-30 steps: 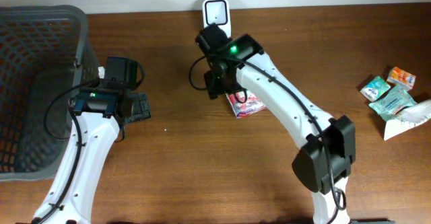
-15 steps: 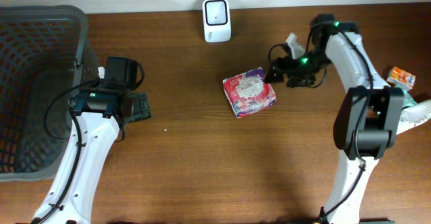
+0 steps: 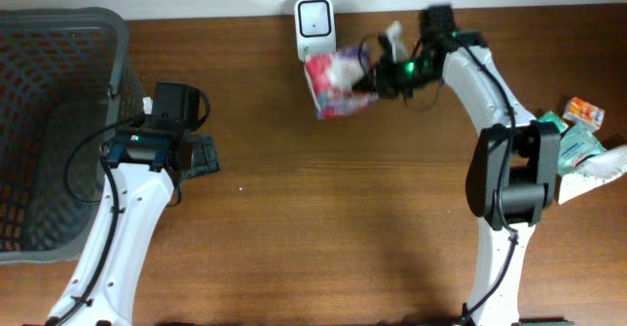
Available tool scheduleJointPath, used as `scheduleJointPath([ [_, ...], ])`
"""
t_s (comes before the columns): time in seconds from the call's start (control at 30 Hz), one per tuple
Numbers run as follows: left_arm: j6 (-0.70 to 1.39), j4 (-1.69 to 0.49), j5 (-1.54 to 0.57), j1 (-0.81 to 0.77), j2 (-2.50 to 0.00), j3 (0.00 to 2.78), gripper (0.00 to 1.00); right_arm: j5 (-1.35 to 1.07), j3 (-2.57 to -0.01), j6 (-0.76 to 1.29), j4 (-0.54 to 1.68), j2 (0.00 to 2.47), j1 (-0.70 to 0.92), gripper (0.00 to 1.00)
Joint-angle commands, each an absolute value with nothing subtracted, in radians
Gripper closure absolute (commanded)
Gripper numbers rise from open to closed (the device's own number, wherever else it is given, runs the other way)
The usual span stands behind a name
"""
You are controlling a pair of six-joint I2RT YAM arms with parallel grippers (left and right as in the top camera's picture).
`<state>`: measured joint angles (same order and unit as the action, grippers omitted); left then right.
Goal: Scan the item barcode
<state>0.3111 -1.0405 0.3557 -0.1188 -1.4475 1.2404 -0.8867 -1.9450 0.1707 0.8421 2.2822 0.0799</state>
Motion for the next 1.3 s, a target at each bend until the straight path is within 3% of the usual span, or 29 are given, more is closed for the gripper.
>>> scheduleJointPath([
  [0.0, 0.321, -1.04, 0.355, -0.115, -1.444, 1.24, 0.01, -0.923, -2.012, 0.477, 0.556, 2.28, 0.105, 0.96],
  [0.13, 0.322, -1.04, 0.355, -0.115, -1.444, 1.24, 0.01, -0.757, -2.012, 0.728, 0.213, 2.298, 0.183, 0.96],
  [0.37, 0.322, -1.04, 0.355, -0.115, -1.444, 1.24, 0.01, -0.405, -2.012, 0.768, 0.123, 2.376, 0.26, 0.96],
  [0.53, 0.322, -1.041, 0.355, -0.115, -1.444, 1.24, 0.01, -0.429, -2.012, 0.765, 0.138, 2.376, 0.238, 0.96],
  [0.77, 0.322, -1.04, 0.355, -0.115, -1.444, 1.24, 0.0, -0.7, -2.016, 0.712, 0.144, 2.341, 0.19, 0.96],
  [0.9, 0.322, -1.04, 0.355, -0.115, -1.444, 1.24, 0.01, -0.651, -2.016, 0.711, 0.382, 2.216, 0.054, 0.96],
  [1.1, 0.322, -1.04, 0.355, -0.115, -1.444, 1.24, 0.01, -0.376, -2.014, 0.679, 0.915, 2.15, -0.264, 0.96],
  [1.23, 0.322, -1.04, 0.355, -0.115, -1.444, 1.24, 0.01, -0.338, -2.012, 0.374, 0.955, 2.151, -0.396, 0.93],
  [1.27, 0.322, -1.04, 0.355, -0.115, -1.444, 1.24, 0.01, -0.265, -2.012, 0.382, 0.975, 2.151, -0.415, 0.96],
])
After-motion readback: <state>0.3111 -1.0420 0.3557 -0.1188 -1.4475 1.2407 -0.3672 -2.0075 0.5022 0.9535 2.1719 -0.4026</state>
